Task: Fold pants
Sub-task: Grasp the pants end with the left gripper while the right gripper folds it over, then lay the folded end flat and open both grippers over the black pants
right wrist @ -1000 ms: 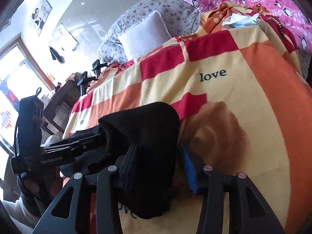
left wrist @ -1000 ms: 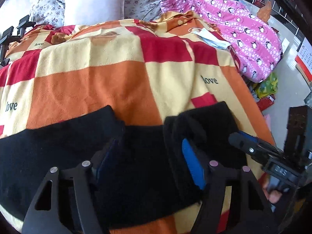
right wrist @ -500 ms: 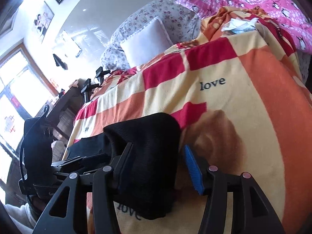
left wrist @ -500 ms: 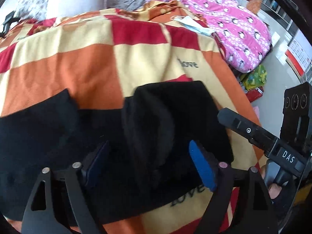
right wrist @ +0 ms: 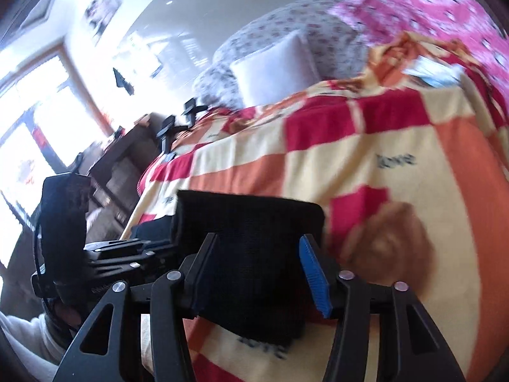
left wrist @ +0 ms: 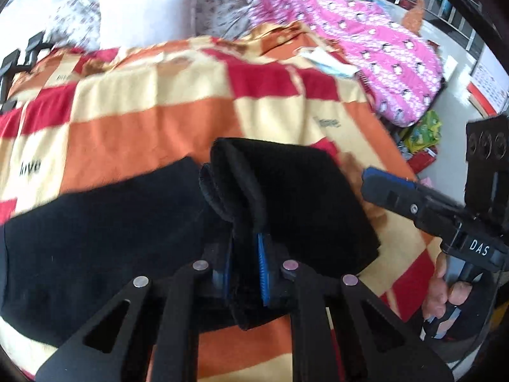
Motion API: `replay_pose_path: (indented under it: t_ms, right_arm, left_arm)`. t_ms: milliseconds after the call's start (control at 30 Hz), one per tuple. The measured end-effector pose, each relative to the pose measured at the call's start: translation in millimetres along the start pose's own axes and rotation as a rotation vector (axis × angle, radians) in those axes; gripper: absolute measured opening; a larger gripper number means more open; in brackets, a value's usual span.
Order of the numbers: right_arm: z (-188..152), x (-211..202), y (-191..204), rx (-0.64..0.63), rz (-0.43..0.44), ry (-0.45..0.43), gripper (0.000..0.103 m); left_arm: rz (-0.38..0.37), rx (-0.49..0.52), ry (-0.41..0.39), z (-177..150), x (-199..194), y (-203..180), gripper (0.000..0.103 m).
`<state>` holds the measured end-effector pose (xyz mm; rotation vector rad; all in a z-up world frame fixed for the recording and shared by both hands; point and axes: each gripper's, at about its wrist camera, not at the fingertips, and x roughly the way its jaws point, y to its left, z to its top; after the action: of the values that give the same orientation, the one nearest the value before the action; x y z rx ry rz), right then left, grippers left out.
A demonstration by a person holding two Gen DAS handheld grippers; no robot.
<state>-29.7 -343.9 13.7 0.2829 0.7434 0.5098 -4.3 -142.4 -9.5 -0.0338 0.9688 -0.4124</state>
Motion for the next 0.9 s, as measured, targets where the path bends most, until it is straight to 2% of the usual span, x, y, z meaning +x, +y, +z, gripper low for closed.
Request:
replay_pose_path:
  t_ms: [100,167,233,333,400,467,500,633,833,900]
  right_arm:
    - [-4,42,6,-0.06,-0.059,0.102,0.035]
    - [-7,59,1,-0.067,-0.102,0.138,0.022]
    - [-6,62,-6,-0.027,-0.083,0.116,0.02]
    - [-4,59,-2,-0.031,-0.081,0.126,0.024]
    - [-2,48,2,-0.032,-0.088,0.121,0.025]
    - [-4,31,10,-0.056,-0.097,0.099,0.038]
    - [-5,27,12,-0.062,-0.099,0.098,0.04]
    - [-17,20,15,-0.078,-0.138,0.118,0.042]
    - [-37,27,21,-0.129,-0.199,0.15,0.043]
    - [-40,32,23,-0.149,-0.215,0.149,0.044]
  left_arm:
    - [0.004,-0.048,0.026,-10,13,11,0.012]
    - [-0.005,-0.06,0.009,-14,14,15,0.015]
    - [-0.013,-0.068,0.006,-15,13,18,0.017]
    - [0.003,-0.065,0.0,-12,2,21,0.021]
    - [0.043,-0.047,-0.048,-7,-16,20,0.028]
    - [0.039,-0.045,-0.085,-3,-29,20,0.049]
    - [0.039,-0.042,-0.098,-2,-33,19,0.052]
    - [0.059,-0.021,-0.117,6,-29,11,0.054]
    - [0.135,-0.066,-0.062,8,18,18,0.054]
    - [0.134,-0.083,-0.044,5,29,23,0.057]
